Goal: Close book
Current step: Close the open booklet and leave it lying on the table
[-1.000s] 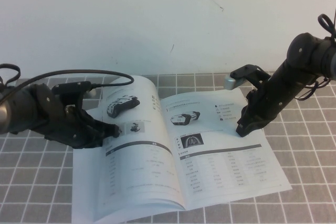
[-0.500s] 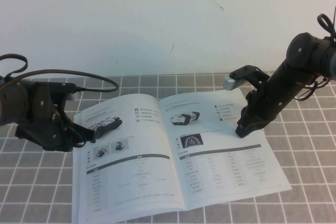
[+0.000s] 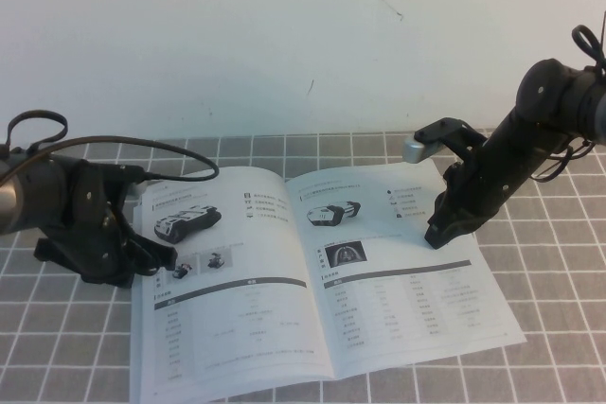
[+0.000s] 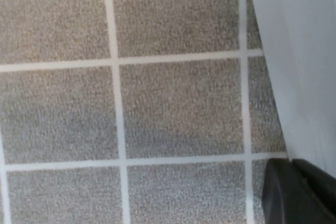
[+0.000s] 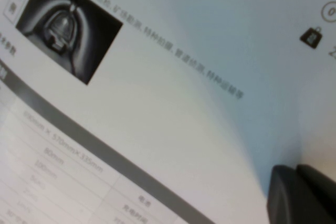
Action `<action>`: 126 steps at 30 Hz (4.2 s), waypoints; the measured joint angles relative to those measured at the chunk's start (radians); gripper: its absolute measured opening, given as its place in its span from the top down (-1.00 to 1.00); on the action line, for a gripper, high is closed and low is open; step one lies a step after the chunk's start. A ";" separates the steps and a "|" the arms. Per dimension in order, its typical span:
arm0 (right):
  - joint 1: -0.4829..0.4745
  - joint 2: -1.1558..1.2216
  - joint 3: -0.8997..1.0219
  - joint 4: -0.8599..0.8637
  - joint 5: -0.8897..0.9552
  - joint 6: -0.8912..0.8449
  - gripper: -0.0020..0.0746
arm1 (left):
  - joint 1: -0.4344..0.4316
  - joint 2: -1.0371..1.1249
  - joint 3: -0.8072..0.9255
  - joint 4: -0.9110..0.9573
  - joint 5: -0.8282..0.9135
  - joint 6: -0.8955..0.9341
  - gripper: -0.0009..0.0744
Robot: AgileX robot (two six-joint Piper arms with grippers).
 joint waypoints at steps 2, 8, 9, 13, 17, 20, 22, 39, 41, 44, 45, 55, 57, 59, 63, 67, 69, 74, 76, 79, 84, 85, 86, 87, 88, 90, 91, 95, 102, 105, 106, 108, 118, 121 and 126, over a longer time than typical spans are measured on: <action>0.000 0.000 0.000 0.000 0.000 0.000 0.95 | 0.000 0.002 -0.002 -0.011 0.000 0.000 0.99; 0.000 0.001 0.000 0.000 0.002 0.000 0.95 | 0.005 0.002 -0.002 -0.130 -0.011 0.105 0.98; 0.000 0.002 -0.002 0.000 0.002 0.000 0.95 | 0.007 0.002 -0.002 -0.166 -0.015 0.136 0.98; 0.000 0.009 -0.008 0.000 0.008 0.000 0.95 | 0.011 0.009 -0.003 -0.400 -0.039 0.310 0.99; 0.000 0.011 -0.010 0.005 0.012 0.000 0.95 | 0.009 0.017 -0.003 -0.548 -0.050 0.414 0.99; 0.000 0.011 -0.010 0.005 0.012 0.003 0.95 | 0.009 0.023 -0.003 -0.636 -0.050 0.467 0.99; 0.000 0.011 -0.010 0.005 0.012 0.003 0.95 | 0.009 0.023 0.000 -0.717 -0.050 0.513 0.99; 0.000 0.017 -0.010 0.042 0.012 0.023 0.95 | 0.003 0.032 0.002 -1.709 0.264 1.285 0.99; 0.000 0.018 -0.010 0.045 0.012 0.023 0.95 | 0.003 0.032 0.002 -1.753 0.315 1.331 0.99; 0.000 0.018 -0.012 0.043 0.012 0.030 0.95 | 0.001 0.032 0.002 -1.772 0.372 1.363 0.99; 0.000 0.018 -0.012 0.035 0.012 0.030 0.95 | 0.001 0.032 0.000 -1.773 0.382 1.365 0.99; 0.009 -0.036 -0.033 -0.245 0.037 0.159 0.95 | -0.021 0.032 -0.011 -1.778 0.446 1.448 0.70; 0.008 -0.062 -0.046 -0.278 0.051 0.163 0.95 | -0.031 0.032 -0.012 -1.778 0.446 1.463 0.44; 0.008 -0.099 -0.069 -0.298 0.067 0.182 0.95 | -0.041 0.032 -0.019 -1.778 0.446 1.484 0.13; 0.008 -0.177 -0.121 -0.301 0.099 0.206 0.95 | -0.047 0.032 -0.041 -1.778 0.446 1.504 -0.08; 0.008 -0.249 -0.152 -0.188 0.112 0.208 0.95 | -0.047 0.032 -0.065 -1.778 0.458 1.505 0.37; 0.019 -0.260 -0.150 -0.142 0.131 0.206 0.95 | -0.041 0.032 -0.071 -1.778 0.462 1.517 0.70; 0.059 -0.219 -0.041 -0.136 0.080 0.206 0.95 | -0.036 -0.028 -0.071 -1.743 0.415 1.529 0.94; 0.070 -0.185 0.030 -0.132 0.023 0.208 0.95 | -0.034 -0.089 -0.071 -1.642 0.356 1.502 0.96; 0.085 -0.151 0.114 -0.130 -0.060 0.208 0.95 | -0.032 -0.198 -0.071 -1.475 0.280 1.430 0.97; 0.107 -0.137 0.143 -0.108 -0.129 0.208 0.95 | -0.030 -0.352 -0.071 -1.218 0.240 1.262 0.97; 0.108 -0.132 0.143 -0.106 -0.132 0.208 0.95 | -0.030 -0.379 -0.071 -1.187 0.240 1.238 0.97; 0.108 -0.126 0.143 -0.104 -0.134 0.208 0.95 | -0.030 -0.400 -0.071 -1.161 0.240 1.221 0.97; 0.108 -0.118 0.143 -0.103 -0.134 0.208 0.95 | -0.030 -0.426 -0.071 -1.141 0.240 1.203 0.97; 0.110 -0.107 0.143 -0.103 -0.134 0.208 0.95 | -0.030 -0.451 -0.071 -1.124 0.240 1.186 0.97; 0.110 -0.091 0.143 -0.100 -0.132 0.208 0.95 | -0.030 -0.503 -0.071 -1.093 0.240 1.161 0.97; 0.110 -0.090 0.143 -0.097 -0.130 0.208 0.95 | -0.030 -0.529 -0.071 -1.073 0.240 1.152 0.98; 0.110 -0.093 0.143 -0.110 -0.126 0.208 0.95 | -0.030 -0.628 -0.071 -0.964 0.243 1.079 0.98; 0.110 -0.238 0.149 -0.218 -0.085 0.208 0.95 | -0.030 -0.765 -0.044 -0.611 0.254 0.846 0.98; 0.110 -0.361 0.149 -0.256 -0.049 0.210 0.95 | -0.030 -0.830 0.020 -0.461 0.241 0.754 0.98; 0.110 -0.406 0.149 -0.272 -0.034 0.219 0.95 | -0.030 -0.854 0.053 -0.413 0.231 0.721 0.98; 0.110 -0.495 0.149 -0.300 -0.005 0.243 0.95 | -0.030 -0.905 0.121 -0.333 0.192 0.657 0.98; 0.110 -0.856 0.150 -0.364 0.172 0.334 0.95 | -0.030 -1.214 0.441 -0.216 -0.016 0.452 0.98; 0.110 -0.946 0.181 -0.371 0.201 0.343 0.95 | -0.030 -1.284 0.483 -0.216 -0.013 0.448 0.98; 0.110 -1.121 0.329 -0.407 0.248 0.380 0.95 | -0.030 -1.401 0.512 -0.208 0.006 0.448 0.98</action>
